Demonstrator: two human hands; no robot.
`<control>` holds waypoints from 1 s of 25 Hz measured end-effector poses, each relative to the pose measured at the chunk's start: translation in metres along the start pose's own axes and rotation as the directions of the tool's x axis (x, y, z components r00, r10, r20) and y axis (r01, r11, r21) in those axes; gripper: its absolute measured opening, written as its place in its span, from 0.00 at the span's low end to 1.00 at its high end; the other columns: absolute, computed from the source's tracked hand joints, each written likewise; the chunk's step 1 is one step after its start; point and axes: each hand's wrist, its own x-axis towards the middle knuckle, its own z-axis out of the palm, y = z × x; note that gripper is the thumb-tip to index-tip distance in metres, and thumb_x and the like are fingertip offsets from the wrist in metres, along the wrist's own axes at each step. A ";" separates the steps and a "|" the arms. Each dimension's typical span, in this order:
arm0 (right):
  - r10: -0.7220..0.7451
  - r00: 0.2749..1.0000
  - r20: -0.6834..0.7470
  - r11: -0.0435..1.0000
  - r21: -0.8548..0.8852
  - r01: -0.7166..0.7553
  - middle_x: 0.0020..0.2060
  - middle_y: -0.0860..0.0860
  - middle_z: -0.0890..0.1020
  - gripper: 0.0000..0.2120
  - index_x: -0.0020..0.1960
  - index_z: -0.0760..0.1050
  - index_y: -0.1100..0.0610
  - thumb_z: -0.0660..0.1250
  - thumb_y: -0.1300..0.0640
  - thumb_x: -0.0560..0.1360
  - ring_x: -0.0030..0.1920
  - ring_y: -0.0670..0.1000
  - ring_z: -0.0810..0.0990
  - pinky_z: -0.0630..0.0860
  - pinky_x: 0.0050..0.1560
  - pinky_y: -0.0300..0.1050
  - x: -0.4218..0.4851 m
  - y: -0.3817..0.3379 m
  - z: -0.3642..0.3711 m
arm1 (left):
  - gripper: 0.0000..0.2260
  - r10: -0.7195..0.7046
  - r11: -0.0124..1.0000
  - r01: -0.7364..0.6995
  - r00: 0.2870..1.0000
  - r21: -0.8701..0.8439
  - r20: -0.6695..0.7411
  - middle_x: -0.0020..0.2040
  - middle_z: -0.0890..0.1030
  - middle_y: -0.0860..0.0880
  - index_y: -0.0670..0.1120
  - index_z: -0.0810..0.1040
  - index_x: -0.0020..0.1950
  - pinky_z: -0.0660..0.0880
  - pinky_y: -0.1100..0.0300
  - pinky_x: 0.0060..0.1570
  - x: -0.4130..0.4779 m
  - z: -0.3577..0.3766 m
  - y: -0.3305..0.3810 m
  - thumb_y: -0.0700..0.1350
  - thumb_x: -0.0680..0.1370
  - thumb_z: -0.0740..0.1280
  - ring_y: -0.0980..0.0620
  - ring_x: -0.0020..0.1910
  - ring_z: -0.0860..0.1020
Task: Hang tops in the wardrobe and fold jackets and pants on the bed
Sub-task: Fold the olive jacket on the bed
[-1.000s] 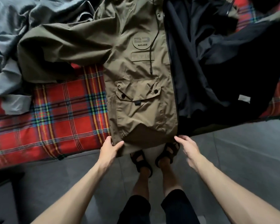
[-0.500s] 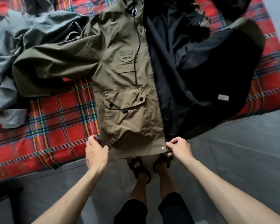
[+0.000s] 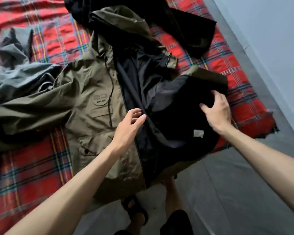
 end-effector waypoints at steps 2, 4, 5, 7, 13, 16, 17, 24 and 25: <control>-0.121 0.993 -0.001 0.993 -0.011 0.121 0.70 0.59 0.69 0.35 0.73 0.66 0.61 0.75 0.52 0.71 0.71 0.59 0.67 0.61 0.71 0.49 0.069 0.002 -0.005 | 0.28 -0.068 0.994 0.063 0.996 0.091 0.056 0.67 0.75 0.53 0.53 0.69 0.71 0.67 0.60 0.67 0.049 0.027 0.026 0.63 0.74 0.64 0.57 0.66 0.73; -0.232 0.962 0.144 0.972 -0.009 0.235 0.69 0.59 0.71 0.35 0.70 0.70 0.58 0.76 0.48 0.69 0.71 0.59 0.68 0.62 0.71 0.50 0.120 0.000 -0.003 | 0.30 -0.204 0.966 0.188 0.976 0.176 0.075 0.72 0.71 0.50 0.52 0.64 0.76 0.63 0.60 0.68 0.089 0.052 0.049 0.64 0.77 0.63 0.53 0.70 0.69; -0.264 0.927 0.268 0.961 -0.014 0.278 0.64 0.58 0.76 0.28 0.65 0.76 0.55 0.76 0.45 0.69 0.67 0.58 0.73 0.67 0.66 0.50 0.141 -0.003 -0.004 | 0.30 -0.270 0.947 0.252 0.960 0.198 0.068 0.72 0.71 0.50 0.51 0.63 0.76 0.62 0.60 0.67 0.108 0.064 0.057 0.63 0.78 0.62 0.51 0.71 0.69; -0.237 0.818 0.523 0.936 -0.104 0.338 0.49 0.55 0.83 0.15 0.48 0.79 0.48 0.72 0.39 0.70 0.54 0.58 0.81 0.73 0.50 0.49 0.160 -0.011 -0.013 | 0.29 -0.381 0.915 0.372 0.924 0.157 0.035 0.71 0.72 0.51 0.51 0.66 0.75 0.64 0.54 0.68 0.133 0.080 0.069 0.65 0.78 0.60 0.50 0.69 0.70; -0.387 0.841 0.378 0.900 -0.044 0.434 0.34 0.58 0.82 0.13 0.53 0.70 0.49 0.63 0.49 0.69 0.38 0.63 0.82 0.73 0.35 0.50 0.086 -0.012 -0.044 | 0.26 -0.370 0.928 0.367 0.928 -0.070 -0.039 0.55 0.79 0.52 0.54 0.76 0.59 0.71 0.55 0.53 0.142 0.080 0.104 0.71 0.72 0.63 0.55 0.50 0.74; -0.444 0.511 0.736 0.892 0.306 0.334 0.44 0.55 0.83 0.22 0.62 0.65 0.45 0.62 0.53 0.69 0.47 0.57 0.82 0.76 0.44 0.46 0.016 -0.039 -0.036 | 0.33 -0.362 0.919 0.339 0.928 0.203 0.088 0.59 0.79 0.47 0.54 0.72 0.65 0.74 0.52 0.50 0.140 0.082 0.134 0.72 0.68 0.66 0.50 0.52 0.78; -0.471 0.412 0.780 0.877 0.360 0.320 0.51 0.54 0.83 0.24 0.65 0.65 0.44 0.63 0.53 0.70 0.53 0.55 0.81 0.77 0.49 0.45 -0.002 -0.052 -0.027 | 0.36 -0.360 0.851 0.284 0.928 0.442 0.096 0.60 0.79 0.47 0.53 0.67 0.70 0.73 0.51 0.54 0.143 0.082 0.134 0.70 0.68 0.68 0.47 0.57 0.77; -0.268 0.652 0.710 0.939 0.343 0.012 0.33 0.41 0.81 0.20 0.66 0.74 0.45 0.69 0.49 0.74 0.34 0.41 0.78 0.74 0.43 0.42 -0.003 -0.084 -0.002 | 0.08 -0.196 0.930 0.279 0.928 0.241 -0.318 0.44 0.83 0.42 0.44 0.80 0.48 0.73 0.51 0.47 0.128 -0.003 0.052 0.46 0.76 0.64 0.40 0.49 0.81; -0.130 0.810 0.572 0.972 0.236 -0.011 0.36 0.42 0.82 0.25 0.69 0.70 0.44 0.70 0.44 0.73 0.39 0.45 0.80 0.75 0.46 0.45 0.021 -0.078 0.003 | 0.09 -0.339 0.938 0.297 0.891 -0.177 -0.302 0.43 0.84 0.43 0.43 0.81 0.46 0.74 0.52 0.48 0.119 -0.014 0.040 0.46 0.78 0.64 0.41 0.49 0.81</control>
